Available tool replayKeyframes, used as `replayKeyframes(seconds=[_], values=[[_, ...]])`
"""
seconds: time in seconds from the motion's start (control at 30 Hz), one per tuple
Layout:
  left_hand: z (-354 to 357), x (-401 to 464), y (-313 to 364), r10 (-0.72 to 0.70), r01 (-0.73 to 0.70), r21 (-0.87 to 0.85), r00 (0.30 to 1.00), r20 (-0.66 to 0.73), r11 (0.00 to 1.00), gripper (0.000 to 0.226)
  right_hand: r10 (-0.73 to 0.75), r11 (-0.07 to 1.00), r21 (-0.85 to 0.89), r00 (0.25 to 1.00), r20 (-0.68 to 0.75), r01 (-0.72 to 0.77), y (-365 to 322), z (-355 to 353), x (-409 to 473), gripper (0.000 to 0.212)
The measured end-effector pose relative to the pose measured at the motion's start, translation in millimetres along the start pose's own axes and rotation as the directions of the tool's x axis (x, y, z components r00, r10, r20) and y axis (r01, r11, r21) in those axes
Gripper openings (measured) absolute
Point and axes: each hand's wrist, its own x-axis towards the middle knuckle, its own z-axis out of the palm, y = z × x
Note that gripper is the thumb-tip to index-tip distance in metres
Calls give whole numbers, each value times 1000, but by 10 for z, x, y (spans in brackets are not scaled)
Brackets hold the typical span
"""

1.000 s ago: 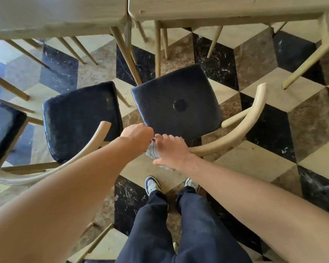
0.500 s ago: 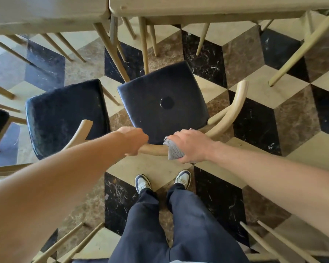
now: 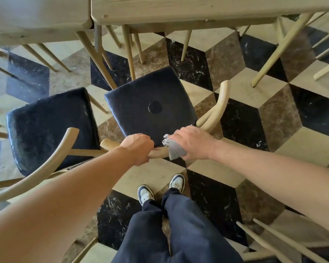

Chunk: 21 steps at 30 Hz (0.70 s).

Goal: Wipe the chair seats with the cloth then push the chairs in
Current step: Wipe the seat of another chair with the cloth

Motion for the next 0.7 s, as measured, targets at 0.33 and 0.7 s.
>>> replayKeyframes(seconds=[0.33, 0.7], values=[[-197, 98, 62, -116, 125, -35, 974, 197, 992, 38, 1, 985, -165, 969, 245, 40, 723, -326, -98, 67], [-541, 654, 792, -268, 302, -124, 934, 237, 945, 28, -296, 954, 95, 938, 178, 283, 1058, -264, -166, 72]])
